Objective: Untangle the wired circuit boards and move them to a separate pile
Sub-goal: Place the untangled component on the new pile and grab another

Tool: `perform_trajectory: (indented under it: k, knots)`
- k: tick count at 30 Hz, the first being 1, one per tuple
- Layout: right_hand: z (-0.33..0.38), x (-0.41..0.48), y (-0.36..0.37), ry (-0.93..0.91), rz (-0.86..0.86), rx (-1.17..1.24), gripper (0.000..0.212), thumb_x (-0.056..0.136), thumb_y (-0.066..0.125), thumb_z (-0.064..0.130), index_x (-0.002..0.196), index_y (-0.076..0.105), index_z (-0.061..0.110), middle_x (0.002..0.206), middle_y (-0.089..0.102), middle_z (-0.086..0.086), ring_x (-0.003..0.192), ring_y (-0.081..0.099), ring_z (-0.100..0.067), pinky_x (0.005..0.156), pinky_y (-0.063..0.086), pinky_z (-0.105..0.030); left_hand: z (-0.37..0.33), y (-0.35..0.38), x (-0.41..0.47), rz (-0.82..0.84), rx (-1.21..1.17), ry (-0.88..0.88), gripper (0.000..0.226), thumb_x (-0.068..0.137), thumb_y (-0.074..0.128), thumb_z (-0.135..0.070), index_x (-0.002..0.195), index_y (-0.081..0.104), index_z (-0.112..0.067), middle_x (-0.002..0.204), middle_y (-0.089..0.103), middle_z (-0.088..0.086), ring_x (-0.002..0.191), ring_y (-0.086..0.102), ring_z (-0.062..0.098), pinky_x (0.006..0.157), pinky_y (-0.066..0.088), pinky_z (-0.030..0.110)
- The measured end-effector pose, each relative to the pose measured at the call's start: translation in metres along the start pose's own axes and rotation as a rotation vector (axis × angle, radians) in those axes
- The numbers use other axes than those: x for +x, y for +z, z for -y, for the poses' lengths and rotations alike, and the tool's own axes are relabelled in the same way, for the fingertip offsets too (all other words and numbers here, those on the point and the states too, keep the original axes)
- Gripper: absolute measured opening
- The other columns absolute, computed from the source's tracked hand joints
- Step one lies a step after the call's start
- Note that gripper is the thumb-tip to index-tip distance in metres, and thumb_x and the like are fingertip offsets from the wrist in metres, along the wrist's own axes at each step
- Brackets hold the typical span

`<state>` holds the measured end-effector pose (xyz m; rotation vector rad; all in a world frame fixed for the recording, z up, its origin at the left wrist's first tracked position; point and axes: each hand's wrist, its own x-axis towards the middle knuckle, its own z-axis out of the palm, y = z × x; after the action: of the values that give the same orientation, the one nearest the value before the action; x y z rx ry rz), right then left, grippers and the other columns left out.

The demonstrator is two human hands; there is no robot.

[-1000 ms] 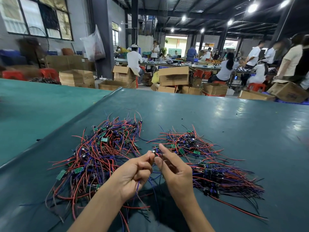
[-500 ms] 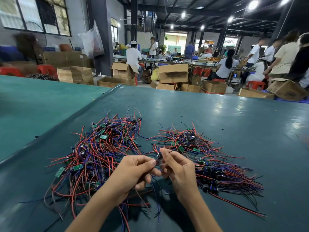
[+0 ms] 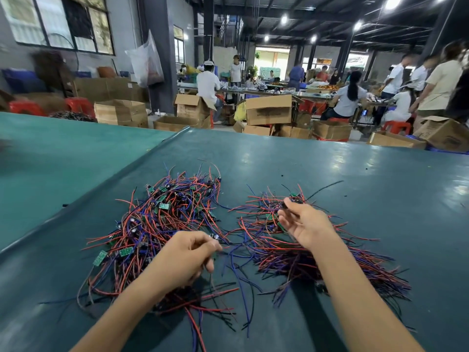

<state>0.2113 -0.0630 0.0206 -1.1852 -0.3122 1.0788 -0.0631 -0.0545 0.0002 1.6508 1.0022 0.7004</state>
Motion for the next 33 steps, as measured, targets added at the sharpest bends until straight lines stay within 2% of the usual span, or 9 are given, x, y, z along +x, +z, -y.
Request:
perform_trajectory:
  k: [5,10,13,15,18,20,22,26,33]
  knots:
    - [0.017,0.038,-0.008,0.015,-0.149,-0.036,0.02,0.094,0.06,-0.007,0.113,0.055,-0.006,0.084,0.061,-0.022,0.068,0.06,-0.027,0.04,0.055,-0.029,0.004,-0.025,0.012,-0.19,0.256,0.111,0.017,0.098,0.063,-0.025,0.084,0.074,-0.021,0.067,0.072,-0.003,0.048,0.057,0.005,0.047,0.042,0.013]
    - [0.018,0.05,-0.004,0.071,-0.113,-0.015,0.037,0.095,0.048,-0.018,0.132,0.047,-0.015,0.132,0.053,-0.033,0.115,0.06,-0.04,0.086,0.054,-0.039,0.008,-0.022,0.031,-0.176,0.708,0.228,0.021,0.095,0.065,-0.04,0.099,0.073,-0.022,0.093,0.067,-0.006,0.09,0.062,0.01,0.087,0.051,0.028]
    - [0.022,0.045,0.001,0.005,-0.184,0.135,0.048,0.088,0.044,-0.027,0.135,0.043,-0.014,0.13,0.051,-0.035,0.096,0.061,-0.041,0.085,0.056,-0.04,0.01,-0.011,0.049,-0.125,0.922,0.101,0.046,0.095,0.056,-0.058,0.1,0.071,-0.014,0.098,0.068,0.004,0.099,0.061,0.025,0.091,0.05,0.037]
    - [0.02,0.032,0.006,-0.044,-0.23,0.181,0.027,0.088,0.046,-0.024,0.112,0.053,-0.016,0.127,0.053,-0.042,0.089,0.061,-0.038,0.086,0.058,-0.042,0.014,-0.007,0.061,-0.124,1.017,-0.003,0.051,0.093,0.054,-0.062,0.095,0.071,-0.015,0.099,0.07,0.008,0.103,0.062,0.032,0.09,0.052,0.039]
    - [-0.008,0.001,0.025,-0.294,-0.306,-0.053,0.022,0.094,0.045,-0.004,0.08,0.057,0.009,0.106,0.061,-0.042,0.059,0.062,-0.025,0.059,0.059,-0.037,0.015,-0.006,0.076,-0.106,1.013,-0.134,0.046,0.088,0.06,-0.063,0.101,0.07,-0.02,0.107,0.07,0.008,0.111,0.06,0.034,0.094,0.049,0.042]
    - [-0.04,-0.023,0.035,-0.598,-0.364,-0.384,0.02,0.09,0.05,0.017,0.087,0.069,0.024,0.094,0.076,-0.012,0.072,0.069,-0.021,0.068,0.06,-0.043,0.011,-0.003,0.082,-0.107,1.077,-0.151,0.048,0.084,0.063,-0.064,0.109,0.069,-0.023,0.117,0.065,0.008,0.117,0.054,0.034,0.098,0.043,0.045]
    - [-0.071,-0.046,0.036,-0.881,-0.278,-0.678,0.027,0.087,0.052,0.026,0.1,0.075,0.024,0.096,0.076,0.004,0.086,0.07,-0.018,0.082,0.057,-0.04,0.007,0.006,0.084,-0.114,1.148,-0.127,0.051,0.082,0.063,-0.064,0.113,0.069,-0.025,0.123,0.059,0.008,0.12,0.049,0.034,0.099,0.039,0.047]
    - [-0.112,-0.059,0.029,-1.367,-0.03,-1.078,0.021,0.083,0.064,0.008,0.099,0.077,0.011,0.089,0.074,-0.002,0.081,0.07,-0.026,0.067,0.057,-0.034,0.004,0.019,0.085,-0.096,1.179,-0.063,0.044,0.087,0.06,-0.058,0.115,0.068,-0.026,0.126,0.063,0.004,0.122,0.051,0.031,0.098,0.035,0.046]
    - [-0.107,-0.062,0.018,-1.456,0.011,-1.109,0.024,0.086,0.056,0.016,0.097,0.077,0.014,0.084,0.071,0.0,0.073,0.068,-0.023,0.061,0.054,-0.031,-0.002,0.01,0.081,-0.191,0.928,0.056,0.022,0.092,0.065,-0.046,0.099,0.07,-0.026,0.109,0.07,-0.006,0.114,0.06,0.022,0.086,0.031,0.04]
